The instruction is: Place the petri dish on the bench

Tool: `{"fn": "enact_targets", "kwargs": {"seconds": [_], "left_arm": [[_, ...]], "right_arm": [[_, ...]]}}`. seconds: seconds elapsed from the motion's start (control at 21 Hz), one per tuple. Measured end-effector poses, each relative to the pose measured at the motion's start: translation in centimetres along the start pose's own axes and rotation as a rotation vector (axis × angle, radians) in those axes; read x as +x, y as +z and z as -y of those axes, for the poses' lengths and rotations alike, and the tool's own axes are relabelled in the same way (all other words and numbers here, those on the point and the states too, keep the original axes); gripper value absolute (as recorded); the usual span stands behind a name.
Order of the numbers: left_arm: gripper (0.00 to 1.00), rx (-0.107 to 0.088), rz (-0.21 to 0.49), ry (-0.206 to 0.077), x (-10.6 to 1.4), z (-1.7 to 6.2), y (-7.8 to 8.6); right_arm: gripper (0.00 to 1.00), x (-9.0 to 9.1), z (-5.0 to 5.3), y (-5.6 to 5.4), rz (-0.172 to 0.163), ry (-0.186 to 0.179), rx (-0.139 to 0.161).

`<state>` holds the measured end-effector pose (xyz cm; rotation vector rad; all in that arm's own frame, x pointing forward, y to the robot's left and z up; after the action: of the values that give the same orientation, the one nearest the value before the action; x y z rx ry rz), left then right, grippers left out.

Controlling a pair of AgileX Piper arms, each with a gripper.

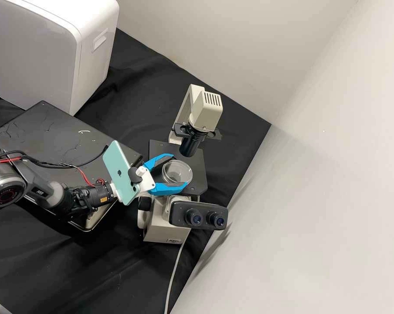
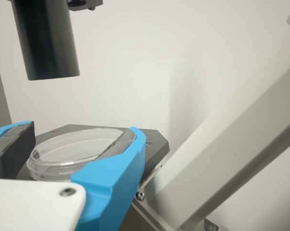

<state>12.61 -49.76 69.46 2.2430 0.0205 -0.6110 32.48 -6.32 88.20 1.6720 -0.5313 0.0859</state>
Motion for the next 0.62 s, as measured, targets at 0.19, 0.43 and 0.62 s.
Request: {"fn": "enact_targets", "kwargs": {"seconds": [0.19, 0.43, 0.62], "left_arm": [[1.00, 0.000, 0.000, 0.000, 0.00, 0.00, 0.00], [1.00, 0.000, 0.000, 0.000, 0.00, 0.00, 0.00], [1.00, 0.000, 0.000, 0.000, 0.00, 0.00, 0.00]], "right_arm": [[0.00, -0.04, -0.02, 0.05, 0.002, 0.002, 0.012], [0.00, -0.05, -0.08, 0.11, 0.004, 0.006, 0.013], [1.00, -0.06, -0.14, 0.09, 0.005, 0.010, 0.015]]}}
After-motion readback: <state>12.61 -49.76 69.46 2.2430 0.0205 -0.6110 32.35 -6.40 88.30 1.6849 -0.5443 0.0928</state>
